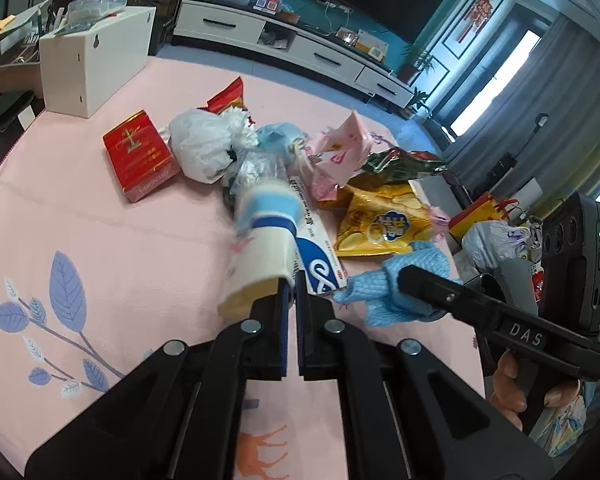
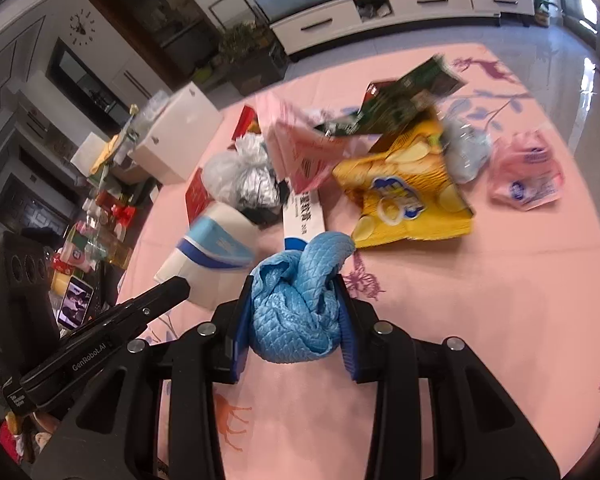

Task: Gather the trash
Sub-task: 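Grasp the paper cup with the left tool while the right tool grasps the blue cloth, then carry cup and cloth to the black bin and open both tools to drop them, then return both tools to the table above the remaining trash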

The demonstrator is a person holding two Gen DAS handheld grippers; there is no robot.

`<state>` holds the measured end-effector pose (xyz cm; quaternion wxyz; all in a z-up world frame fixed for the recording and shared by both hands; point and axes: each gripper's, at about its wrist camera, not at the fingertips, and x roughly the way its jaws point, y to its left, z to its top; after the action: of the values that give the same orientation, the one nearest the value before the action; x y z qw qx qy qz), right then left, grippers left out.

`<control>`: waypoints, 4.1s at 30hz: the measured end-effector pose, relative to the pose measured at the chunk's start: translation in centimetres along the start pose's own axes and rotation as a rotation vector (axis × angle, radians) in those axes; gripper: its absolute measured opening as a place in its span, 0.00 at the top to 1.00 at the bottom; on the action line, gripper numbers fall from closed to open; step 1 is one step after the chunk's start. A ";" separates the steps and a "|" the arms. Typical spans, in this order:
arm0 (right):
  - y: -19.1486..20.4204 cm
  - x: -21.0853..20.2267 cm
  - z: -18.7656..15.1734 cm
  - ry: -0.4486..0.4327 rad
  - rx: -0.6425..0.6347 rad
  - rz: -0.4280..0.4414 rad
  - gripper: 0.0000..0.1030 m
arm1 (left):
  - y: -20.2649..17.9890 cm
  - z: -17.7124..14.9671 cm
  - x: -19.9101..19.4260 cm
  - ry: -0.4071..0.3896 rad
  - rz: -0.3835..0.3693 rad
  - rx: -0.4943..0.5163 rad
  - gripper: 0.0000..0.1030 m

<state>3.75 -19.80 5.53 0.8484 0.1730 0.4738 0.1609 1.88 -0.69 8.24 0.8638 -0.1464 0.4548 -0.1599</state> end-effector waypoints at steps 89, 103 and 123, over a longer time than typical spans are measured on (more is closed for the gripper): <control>-31.6 -24.5 -12.0 -0.382 0.788 -0.544 0.30 | -42.2 -15.8 20.5 0.350 -0.221 0.615 0.96; -26.9 -24.5 -9.5 -0.436 0.657 -0.574 0.20 | -37.5 -10.8 13.2 0.135 -0.198 0.537 0.03; -10.8 -13.6 -1.9 -0.360 0.155 -0.392 0.12 | -5.0 -2.1 -0.9 -0.173 0.229 0.036 0.03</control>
<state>-3.51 -35.04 9.93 0.9180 0.1681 0.3509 -0.0763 -1.03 -5.05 9.74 0.9149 -0.0913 0.3894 -0.0555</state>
